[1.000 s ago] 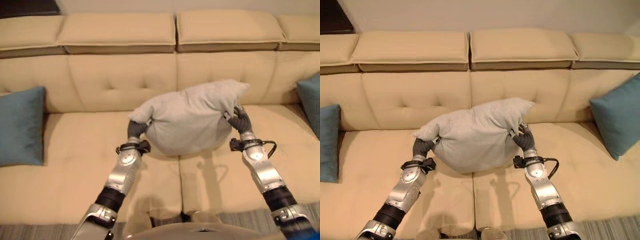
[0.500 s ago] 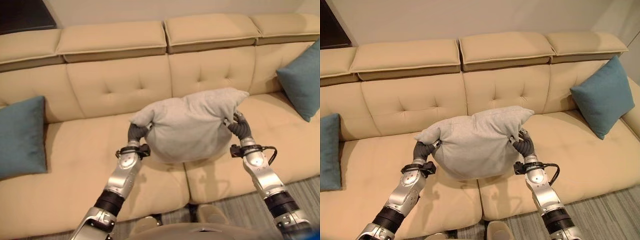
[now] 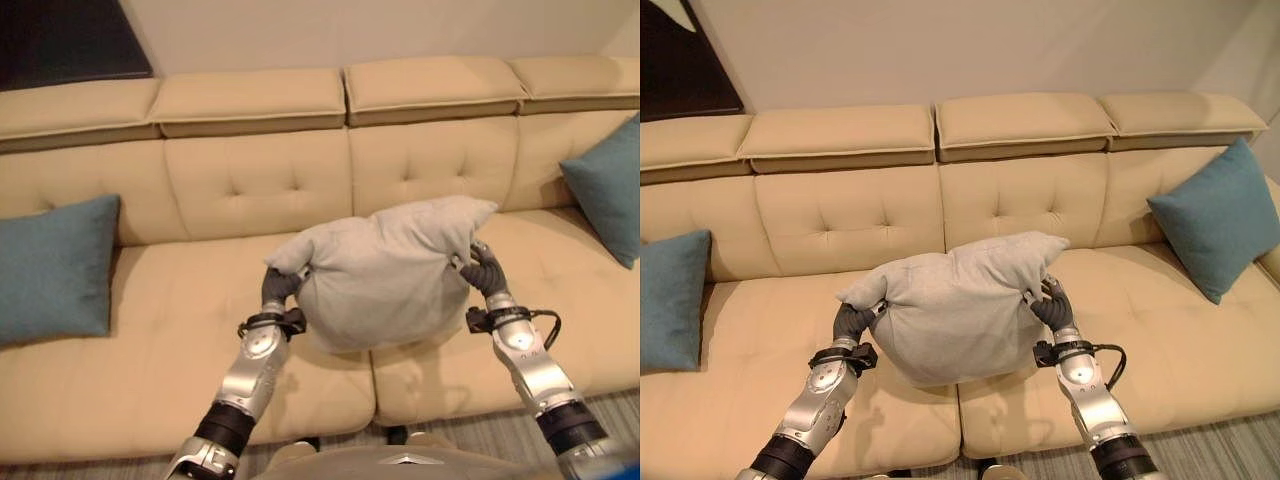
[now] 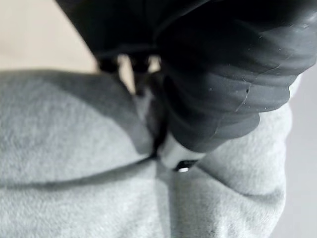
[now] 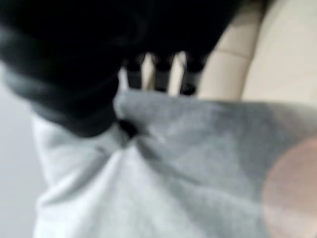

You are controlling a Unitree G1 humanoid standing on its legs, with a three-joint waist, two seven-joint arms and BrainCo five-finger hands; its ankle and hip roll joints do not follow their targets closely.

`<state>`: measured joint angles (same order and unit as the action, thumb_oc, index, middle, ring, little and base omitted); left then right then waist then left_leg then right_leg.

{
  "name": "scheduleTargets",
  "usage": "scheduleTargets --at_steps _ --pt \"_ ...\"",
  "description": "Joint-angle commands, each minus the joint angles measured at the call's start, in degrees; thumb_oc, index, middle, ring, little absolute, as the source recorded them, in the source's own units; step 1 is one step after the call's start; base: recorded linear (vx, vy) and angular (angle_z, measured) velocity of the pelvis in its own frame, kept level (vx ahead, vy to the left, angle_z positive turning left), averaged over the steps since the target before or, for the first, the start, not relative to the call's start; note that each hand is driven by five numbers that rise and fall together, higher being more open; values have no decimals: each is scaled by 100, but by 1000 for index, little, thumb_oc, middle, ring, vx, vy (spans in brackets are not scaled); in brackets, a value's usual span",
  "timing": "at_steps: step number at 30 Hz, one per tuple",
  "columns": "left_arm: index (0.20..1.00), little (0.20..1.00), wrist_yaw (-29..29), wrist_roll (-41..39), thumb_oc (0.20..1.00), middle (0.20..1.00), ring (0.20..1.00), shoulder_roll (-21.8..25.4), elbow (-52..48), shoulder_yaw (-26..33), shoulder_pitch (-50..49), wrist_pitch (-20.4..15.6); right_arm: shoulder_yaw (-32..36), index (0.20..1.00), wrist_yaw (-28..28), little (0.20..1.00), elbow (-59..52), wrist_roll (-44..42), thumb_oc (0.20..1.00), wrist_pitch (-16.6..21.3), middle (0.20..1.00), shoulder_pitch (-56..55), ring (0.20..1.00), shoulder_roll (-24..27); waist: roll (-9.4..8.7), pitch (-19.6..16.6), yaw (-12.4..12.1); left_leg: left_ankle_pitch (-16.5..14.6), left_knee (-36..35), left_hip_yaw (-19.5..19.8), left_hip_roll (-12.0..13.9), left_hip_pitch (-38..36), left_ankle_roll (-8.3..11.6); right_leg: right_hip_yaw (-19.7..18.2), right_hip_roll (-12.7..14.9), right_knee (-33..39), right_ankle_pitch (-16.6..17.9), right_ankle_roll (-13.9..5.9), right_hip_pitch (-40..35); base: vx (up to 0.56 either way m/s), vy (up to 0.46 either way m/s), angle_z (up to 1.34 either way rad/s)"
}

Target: Pick up all the scattered cushions and arrange them neatly on the sofa.

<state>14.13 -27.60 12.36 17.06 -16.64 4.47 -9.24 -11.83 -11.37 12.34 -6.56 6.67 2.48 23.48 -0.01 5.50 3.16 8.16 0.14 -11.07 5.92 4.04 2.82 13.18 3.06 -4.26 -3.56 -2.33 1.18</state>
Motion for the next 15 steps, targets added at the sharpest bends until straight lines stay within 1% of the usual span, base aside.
scheduleTargets --at_steps 1,2,6,12,15 --pt "200 200 -230 -3 200 200 200 12 -438 -145 699 -487 8 200 67 200 -608 -78 200 651 200 554 200 -180 -426 -14 50 -807 547 -75 -279 -142 230 -49 184 509 323 -509 -373 59 55 30" --pt "200 200 -212 9 200 200 200 18 -429 -136 679 -481 19 200 58 200 -612 -66 200 649 200 553 200 -202 -397 -49 74 -834 449 -100 -299 -197 169 -94 194 425 317 -533 -334 89 74 27" --pt "200 200 -157 66 200 200 200 100 -502 -112 719 -508 12 200 52 200 -561 -18 200 635 200 575 200 -277 -328 -117 101 -825 207 -242 -330 -349 80 -243 282 216 300 -595 -210 85 94 -5" --pt "200 200 -124 146 200 200 200 183 -585 -73 741 -485 -62 200 22 200 -450 49 200 590 200 777 200 -301 -284 -115 16 -864 30 -392 -389 -475 21 -354 349 184 314 -643 -119 68 61 -22" --pt "200 200 -33 240 200 200 200 214 -562 -70 899 -465 -84 200 -48 200 -394 111 200 567 200 1018 200 -246 -247 -92 -8 -857 -58 -395 -423 -488 15 -329 372 235 313 -656 -111 48 28 -5"
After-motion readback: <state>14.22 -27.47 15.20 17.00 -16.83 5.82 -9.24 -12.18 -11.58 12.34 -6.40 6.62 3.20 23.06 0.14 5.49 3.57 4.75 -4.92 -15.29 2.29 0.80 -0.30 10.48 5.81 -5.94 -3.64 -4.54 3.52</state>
